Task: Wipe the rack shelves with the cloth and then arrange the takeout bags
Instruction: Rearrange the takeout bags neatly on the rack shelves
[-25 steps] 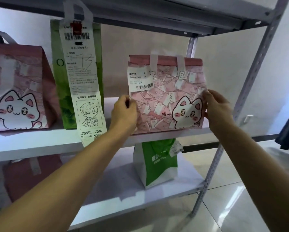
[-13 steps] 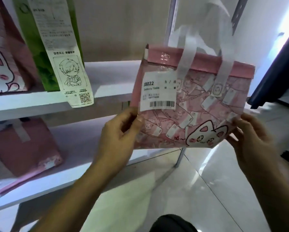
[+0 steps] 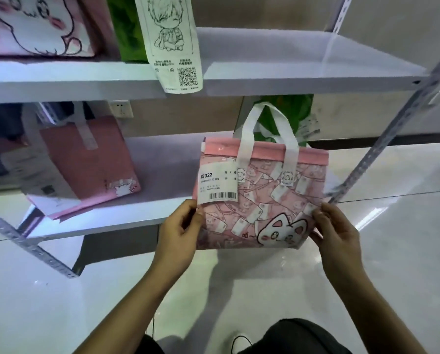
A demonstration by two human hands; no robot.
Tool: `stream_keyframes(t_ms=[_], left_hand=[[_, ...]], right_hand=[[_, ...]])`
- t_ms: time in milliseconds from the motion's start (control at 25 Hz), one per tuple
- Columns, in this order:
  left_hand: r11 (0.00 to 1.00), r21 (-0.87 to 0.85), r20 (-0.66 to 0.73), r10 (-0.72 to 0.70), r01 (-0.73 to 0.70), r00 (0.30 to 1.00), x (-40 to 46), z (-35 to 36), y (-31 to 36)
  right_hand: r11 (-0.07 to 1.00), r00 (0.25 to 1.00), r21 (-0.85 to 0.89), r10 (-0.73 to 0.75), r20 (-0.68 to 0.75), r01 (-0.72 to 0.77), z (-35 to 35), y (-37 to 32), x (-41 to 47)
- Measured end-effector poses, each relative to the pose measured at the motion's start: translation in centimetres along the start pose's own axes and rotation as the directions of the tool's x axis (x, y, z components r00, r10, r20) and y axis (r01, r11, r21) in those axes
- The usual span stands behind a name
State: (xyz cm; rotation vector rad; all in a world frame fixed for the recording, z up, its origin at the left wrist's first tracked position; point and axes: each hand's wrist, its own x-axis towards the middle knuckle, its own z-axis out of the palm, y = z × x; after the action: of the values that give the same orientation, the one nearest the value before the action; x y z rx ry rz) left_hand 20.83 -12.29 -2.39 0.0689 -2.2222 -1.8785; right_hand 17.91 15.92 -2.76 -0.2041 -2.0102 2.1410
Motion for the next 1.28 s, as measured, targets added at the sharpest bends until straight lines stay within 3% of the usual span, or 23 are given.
stream_keyframes(t_ms=[240,520,640,720,880,1000,1080,1160,1280], left_hand=[[0.953,0.264,-0.319,-0.058,0.148,0.946,4.3,-5.6,-4.3],[0.944,0.201,-0.403,-0.163,0.261,0.901,10.6,-8.0,-7.3],[0.902,0.187,-0.461,-0.269,0.389,0.845,13.1,-8.3,-8.1],[0.897,0.228,-0.447,-0.248,0.378,0.859,14.3,-8.4,-8.2],[0.934,0.215,-0.377,-0.189,0.285,0.907,15.4,-8.9,-8.0],[0.914,0.257,-0.356,-0.214,0.315,0.91,15.2,-9.4,-8.0],[0.889,0.333,-0.39,-0.174,0.314,0.904,14.1,-10.6,-8.1],[0.902,0.351,-0.447,-0.074,0.252,0.891,12.6,-12.8,-7.8],[0.918,0.358,-0.509,0.036,0.173,0.86,10.4,-16.6,-7.3]], right_hand=[[0.994,0.984,-0.074,-0.067,0.163,0.079,9.6,2.4,5.0],[0.985,0.982,-0.163,-0.02,0.188,0.051,17.6,4.7,10.2],[0.962,0.986,-0.267,0.091,0.139,-0.051,20.0,5.2,13.2],[0.968,0.976,-0.218,0.156,0.151,-0.121,21.2,4.9,14.9],[0.979,0.986,-0.197,-0.012,0.169,0.045,22.9,3.7,16.5],[0.963,1.0,-0.267,-0.017,0.014,0.02,22.6,3.4,15.8],[0.93,0.991,-0.358,-0.116,-0.067,0.085,21.6,3.3,14.8],[0.881,0.972,-0.425,-0.234,-0.008,0.209,21.8,3.2,12.8],[0.845,0.924,-0.397,-0.261,0.279,0.358,24.9,2.6,8.9]])
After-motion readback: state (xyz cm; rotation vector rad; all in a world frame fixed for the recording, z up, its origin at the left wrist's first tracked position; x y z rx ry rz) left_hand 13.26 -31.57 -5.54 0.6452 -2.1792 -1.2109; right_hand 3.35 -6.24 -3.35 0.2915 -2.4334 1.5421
